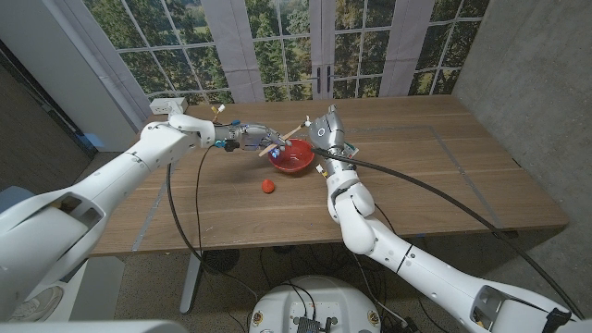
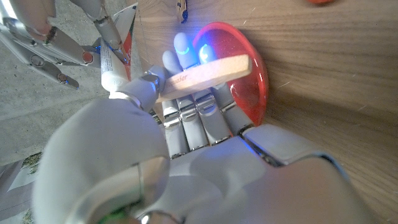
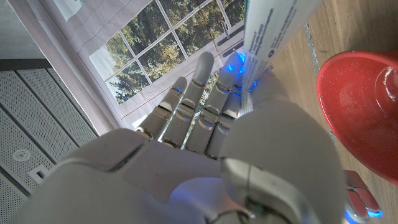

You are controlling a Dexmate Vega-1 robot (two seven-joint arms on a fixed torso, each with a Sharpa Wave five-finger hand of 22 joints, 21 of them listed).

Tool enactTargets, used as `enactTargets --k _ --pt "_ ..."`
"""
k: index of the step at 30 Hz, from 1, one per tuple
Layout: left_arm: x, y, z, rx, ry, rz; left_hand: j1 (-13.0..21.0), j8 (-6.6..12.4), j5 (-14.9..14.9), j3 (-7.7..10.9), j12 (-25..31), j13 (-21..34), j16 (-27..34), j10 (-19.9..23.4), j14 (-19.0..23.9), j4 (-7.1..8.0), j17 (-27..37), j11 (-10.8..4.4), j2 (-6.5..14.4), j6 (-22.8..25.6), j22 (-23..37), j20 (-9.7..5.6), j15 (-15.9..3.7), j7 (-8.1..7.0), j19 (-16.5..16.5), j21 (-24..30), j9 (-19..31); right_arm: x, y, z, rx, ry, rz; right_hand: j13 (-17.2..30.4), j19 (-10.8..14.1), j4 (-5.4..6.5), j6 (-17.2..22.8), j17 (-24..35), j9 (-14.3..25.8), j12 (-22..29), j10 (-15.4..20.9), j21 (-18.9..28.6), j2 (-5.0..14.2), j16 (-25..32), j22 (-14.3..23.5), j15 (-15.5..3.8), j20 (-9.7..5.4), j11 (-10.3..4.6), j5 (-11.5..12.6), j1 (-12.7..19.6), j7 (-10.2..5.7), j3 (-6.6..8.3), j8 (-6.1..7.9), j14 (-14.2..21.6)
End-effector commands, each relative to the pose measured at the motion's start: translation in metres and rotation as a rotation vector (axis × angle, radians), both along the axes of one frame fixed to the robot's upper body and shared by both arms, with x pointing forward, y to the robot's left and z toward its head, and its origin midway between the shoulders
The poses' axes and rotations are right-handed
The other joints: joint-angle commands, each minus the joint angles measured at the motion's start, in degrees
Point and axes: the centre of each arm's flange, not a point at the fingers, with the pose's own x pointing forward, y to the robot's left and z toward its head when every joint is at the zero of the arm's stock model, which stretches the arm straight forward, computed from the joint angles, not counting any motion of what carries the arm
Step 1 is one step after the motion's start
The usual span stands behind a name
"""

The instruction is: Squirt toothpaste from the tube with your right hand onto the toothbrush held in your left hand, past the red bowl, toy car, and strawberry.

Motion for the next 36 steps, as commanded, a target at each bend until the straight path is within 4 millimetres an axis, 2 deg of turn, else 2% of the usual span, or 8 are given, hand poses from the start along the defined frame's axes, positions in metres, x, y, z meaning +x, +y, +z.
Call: enactTargets --k 1,4,9,18,25,36 --pt "0.002 0.003 -0.001 -0.018 0.01 -0.01 2.5 0.4 0.4 0.91 0.1 0.1 0.0 7.0 4.5 0.46 0.1 -6.59 2.8 0.5 0.0 -5.18 -6.48 0.67 0.1 0.3 0.2 0.003 0.002 0.007 0.047 0.052 -0.087 -0.4 -0.2 -0.29 1.9 0.4 -0.2 -0.2 0.7 0.4 2.39 -0.4 0.0 -6.65 -1.49 0.21 0.6 3.1 -0.63 0.61 -0.02 0.4" --pt "0.003 0.004 -0.001 -0.017 0.009 -0.007 2.5 0.39 0.4 0.91 0.2 0.1 0.0 7.0 4.5 0.46 0.1 -6.57 2.8 0.5 0.0 -5.18 -6.48 0.68 0.1 0.3 0.2 0.001 0.004 0.011 0.076 0.074 -0.099 -0.4 -0.3 -0.43 1.9 0.7 0.0 -0.1 0.6 0.4 2.48 -0.6 0.0 -6.74 -1.43 0.31 0.8 3.4 -0.05 0.9 0.05 0.6" --pt "0.004 0.003 0.0 -0.017 0.011 -0.01 2.5 0.4 0.4 0.9 0.2 0.2 -0.1 7.0 4.4 0.46 0.1 -6.59 2.8 0.6 0.0 -5.18 -6.48 0.78 0.1 0.3 0.2 -0.002 0.007 0.014 0.082 0.071 -0.111 -0.6 -0.4 -0.43 1.8 1.1 0.1 0.0 0.8 0.4 2.43 -0.9 0.0 -6.63 -1.45 0.45 1.1 3.4 -0.01 1.13 0.02 0.9" --pt "0.005 0.003 0.001 -0.016 0.012 -0.006 2.5 0.41 0.4 0.91 0.2 0.2 -0.1 7.1 4.5 0.46 0.1 -6.65 2.8 0.6 0.0 -5.19 -6.48 0.75 0.2 0.4 0.2 0.001 0.0 0.015 0.115 0.041 -0.097 -0.5 -0.5 -0.38 1.7 1.6 0.0 0.1 0.7 0.5 2.28 -1.3 -0.1 -6.64 -1.41 0.38 1.3 3.3 -0.03 1.35 -0.12 1.1" --pt "0.007 0.005 0.001 -0.017 0.017 0.006 2.6 0.44 0.4 0.93 0.0 0.0 -0.1 6.9 4.4 0.45 0.2 -6.61 2.8 0.6 0.0 -5.16 -6.47 0.8 0.1 0.4 0.2 -0.003 -0.008 0.02 0.184 -0.059 -0.023 -0.4 -0.4 -0.33 1.7 2.0 0.1 0.3 0.5 0.6 2.25 -1.7 -0.1 -6.68 -1.23 0.25 1.4 3.2 -0.27 1.5 -0.11 1.1" --pt "0.011 0.003 0.003 -0.016 0.021 0.004 2.5 0.42 0.4 0.88 0.1 0.1 -0.1 7.1 4.5 0.49 0.1 -6.71 2.8 0.6 0.0 -5.11 -6.49 0.7 0.1 0.4 0.3 -0.004 -0.011 0.017 0.199 -0.094 0.04 -0.9 0.6 0.04 0.5 2.8 -0.6 -0.2 -0.6 1.2 2.46 -2.4 -0.2 -6.63 -0.08 0.17 1.5 2.6 -0.43 1.9 -1.19 1.5"
